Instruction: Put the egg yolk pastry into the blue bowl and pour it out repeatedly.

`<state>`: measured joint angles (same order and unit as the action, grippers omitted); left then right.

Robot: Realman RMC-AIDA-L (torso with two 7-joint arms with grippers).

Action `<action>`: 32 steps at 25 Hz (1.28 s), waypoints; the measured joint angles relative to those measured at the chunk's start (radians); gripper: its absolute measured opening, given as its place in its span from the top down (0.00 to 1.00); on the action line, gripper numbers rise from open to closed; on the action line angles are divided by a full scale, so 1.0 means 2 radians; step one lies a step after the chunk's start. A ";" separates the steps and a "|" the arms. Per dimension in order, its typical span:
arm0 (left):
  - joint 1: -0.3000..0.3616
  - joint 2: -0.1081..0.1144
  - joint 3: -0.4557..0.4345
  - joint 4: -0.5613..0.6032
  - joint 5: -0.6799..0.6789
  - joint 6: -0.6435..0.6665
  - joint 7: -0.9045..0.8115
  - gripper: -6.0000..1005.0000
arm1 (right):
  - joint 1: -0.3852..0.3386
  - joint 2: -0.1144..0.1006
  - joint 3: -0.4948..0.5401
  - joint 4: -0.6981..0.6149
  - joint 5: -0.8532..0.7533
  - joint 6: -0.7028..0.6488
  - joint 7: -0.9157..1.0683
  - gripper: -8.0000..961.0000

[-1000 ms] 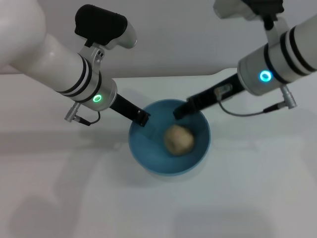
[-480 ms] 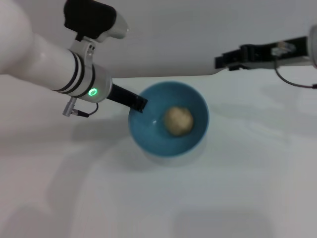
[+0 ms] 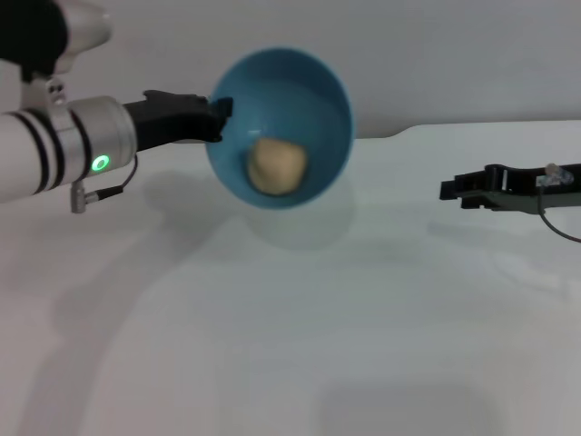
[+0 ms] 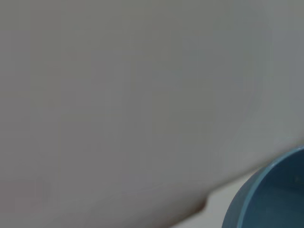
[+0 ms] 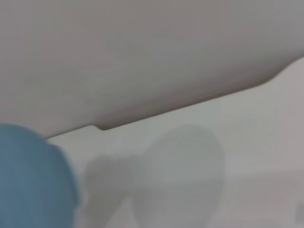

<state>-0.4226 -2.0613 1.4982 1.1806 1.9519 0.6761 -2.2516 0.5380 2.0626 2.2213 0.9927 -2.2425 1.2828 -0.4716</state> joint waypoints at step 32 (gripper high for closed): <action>0.045 -0.008 0.157 -0.286 -0.868 0.192 0.832 0.99 | -0.010 -0.004 0.024 -0.026 0.002 -0.022 -0.011 0.60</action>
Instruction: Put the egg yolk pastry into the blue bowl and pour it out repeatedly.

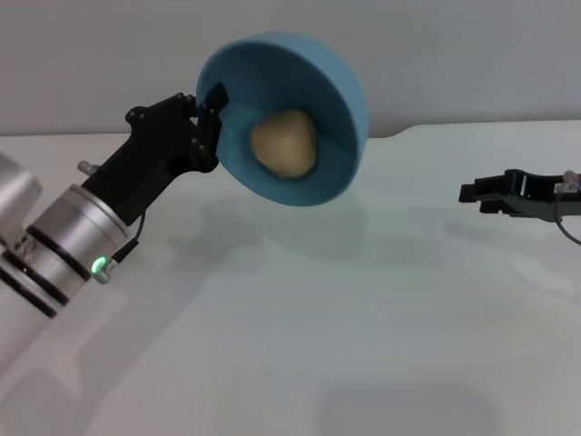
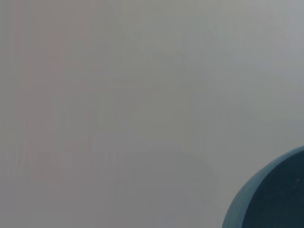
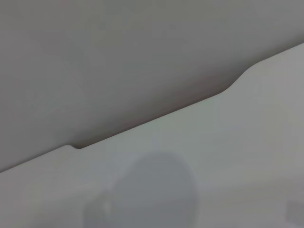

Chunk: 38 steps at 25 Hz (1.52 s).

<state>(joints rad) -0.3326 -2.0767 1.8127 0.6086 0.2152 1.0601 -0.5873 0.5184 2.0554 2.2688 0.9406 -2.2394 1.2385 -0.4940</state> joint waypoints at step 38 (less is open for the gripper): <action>-0.053 0.011 0.132 0.087 -0.260 -0.255 0.300 0.99 | -0.003 -0.002 0.000 -0.012 0.074 -0.003 -0.077 0.60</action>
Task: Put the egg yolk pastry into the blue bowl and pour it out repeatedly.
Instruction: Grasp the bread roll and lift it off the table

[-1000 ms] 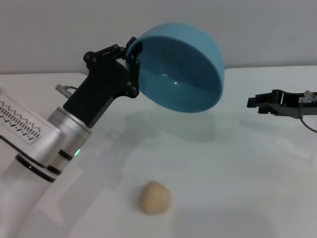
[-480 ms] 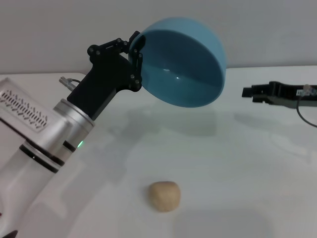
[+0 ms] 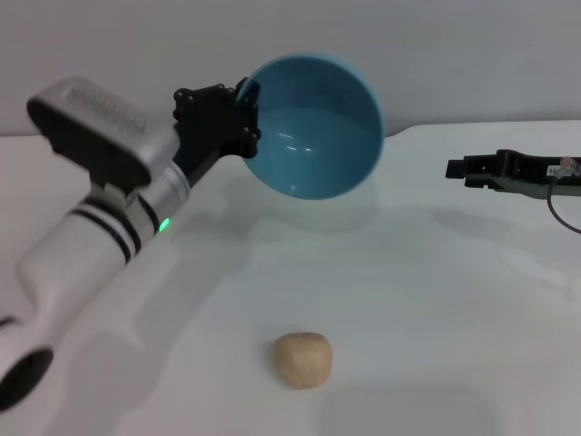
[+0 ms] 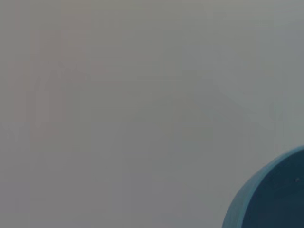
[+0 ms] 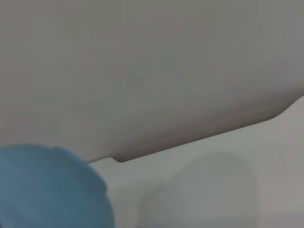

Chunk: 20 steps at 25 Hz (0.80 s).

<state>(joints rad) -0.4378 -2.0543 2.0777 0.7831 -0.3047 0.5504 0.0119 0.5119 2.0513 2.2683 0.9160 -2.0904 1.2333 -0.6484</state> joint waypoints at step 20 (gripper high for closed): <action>-0.089 -0.001 -0.161 0.156 0.044 -0.619 0.039 0.99 | 0.039 -0.004 -0.060 0.017 -0.092 0.000 -0.001 0.60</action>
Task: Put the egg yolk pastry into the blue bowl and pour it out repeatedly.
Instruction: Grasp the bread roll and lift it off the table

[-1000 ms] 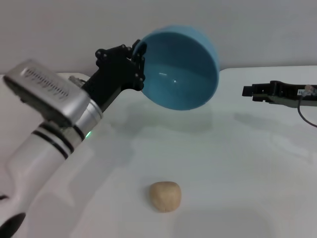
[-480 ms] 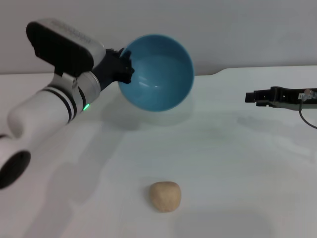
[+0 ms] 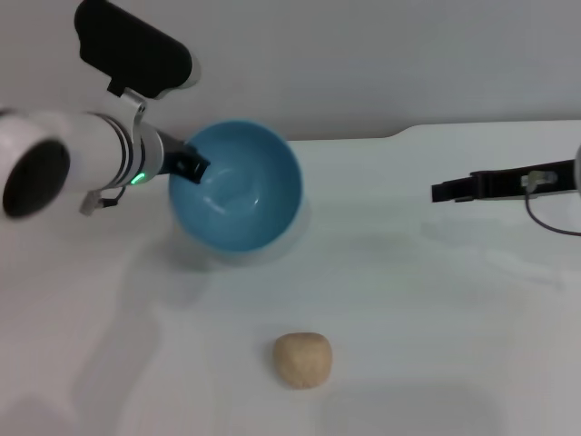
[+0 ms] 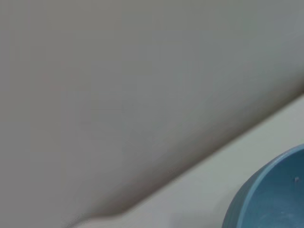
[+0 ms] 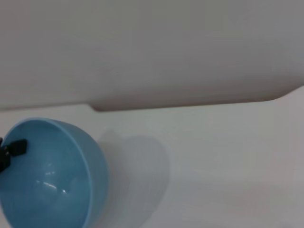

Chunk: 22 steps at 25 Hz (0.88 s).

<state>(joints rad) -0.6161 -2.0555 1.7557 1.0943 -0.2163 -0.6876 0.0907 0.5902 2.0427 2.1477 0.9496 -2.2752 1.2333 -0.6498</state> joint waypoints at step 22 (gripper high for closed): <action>-0.056 0.000 -0.085 0.022 0.000 -0.284 0.038 0.99 | 0.067 0.010 -0.186 0.026 -0.004 -0.054 0.038 0.51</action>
<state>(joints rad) -0.7275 -2.0555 1.5852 1.1389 -0.2166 -1.2546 0.1658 0.7244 2.0635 1.7755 1.0013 -2.2837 1.1250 -0.5748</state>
